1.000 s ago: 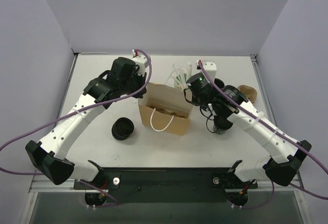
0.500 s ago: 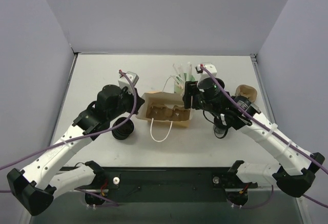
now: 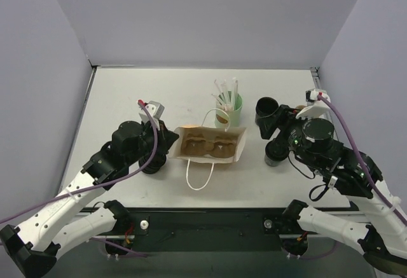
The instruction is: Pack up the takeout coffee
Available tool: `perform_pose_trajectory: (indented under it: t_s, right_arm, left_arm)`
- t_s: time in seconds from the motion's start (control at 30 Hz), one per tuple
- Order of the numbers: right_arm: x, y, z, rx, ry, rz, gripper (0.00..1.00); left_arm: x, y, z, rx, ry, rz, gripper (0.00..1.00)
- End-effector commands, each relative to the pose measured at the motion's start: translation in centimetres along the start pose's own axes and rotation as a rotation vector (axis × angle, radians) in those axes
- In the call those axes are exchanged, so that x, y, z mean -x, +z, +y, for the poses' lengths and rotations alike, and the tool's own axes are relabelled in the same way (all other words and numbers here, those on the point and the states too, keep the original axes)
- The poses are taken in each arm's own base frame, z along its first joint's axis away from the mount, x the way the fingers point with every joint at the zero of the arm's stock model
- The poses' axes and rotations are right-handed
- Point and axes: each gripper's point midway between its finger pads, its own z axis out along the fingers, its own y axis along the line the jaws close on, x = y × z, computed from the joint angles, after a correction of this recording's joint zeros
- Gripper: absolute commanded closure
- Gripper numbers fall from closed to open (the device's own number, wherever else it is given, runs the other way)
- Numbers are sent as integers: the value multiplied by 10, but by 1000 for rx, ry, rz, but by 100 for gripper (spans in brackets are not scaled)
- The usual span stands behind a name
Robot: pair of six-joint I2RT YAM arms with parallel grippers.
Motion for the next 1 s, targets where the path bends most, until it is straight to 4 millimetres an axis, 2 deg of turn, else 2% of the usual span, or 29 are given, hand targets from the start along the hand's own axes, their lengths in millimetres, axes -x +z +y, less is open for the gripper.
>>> perform_pose_trajectory:
  t_s: [0.0,0.03,0.1,0.17,0.23,0.27,0.33,0.43,0.57,0.63,0.7,0.83,0.87,0.97]
  right_arm:
    - [1,14,-65,-361,-104,-6,39]
    - [-8,20,-70,-390,-133,55,39]
    - [-14,25,-89,-479,-135,97,39]
    - [-32,32,-103,-522,-144,172,39]
    - [-46,35,-119,-567,-98,225,38]
    - [-64,37,-123,-562,-76,288,38]
    - [-76,36,-138,-594,-39,331,35]
    - [-101,33,-148,-596,-6,431,29]
    - [-116,33,-160,-595,-4,504,32]
    - [-124,36,-159,-573,-3,560,36]
    - [-123,38,-153,-537,-2,569,41]
    - [-104,45,-113,-340,17,544,43]
    - [-92,45,-105,-310,1,514,43]
    - [-79,41,-87,-233,-30,481,41]
  left_arm:
    - [3,-12,-7,-40,-38,-60,100]
    - [1,-14,-6,-43,-39,-59,100]
    - [-7,-18,-4,-46,-40,-51,100]
    - [-10,-22,-3,-46,-42,-54,100]
    - [-18,-24,1,-38,-45,-39,100]
    - [-17,-28,-1,-47,-52,-47,100]
    - [-22,-29,0,-49,-59,-39,100]
    - [-24,-34,0,-54,-73,-46,100]
    - [-27,-40,2,-49,-82,-47,100]
    - [-29,-41,3,-46,-79,-32,100]
    - [-28,-42,2,-49,-74,-32,100]
    - [-26,-43,0,-52,-75,-32,100]
    - [-27,-42,1,-51,-78,-29,100]
    - [-25,-43,-1,-56,-89,-35,100]
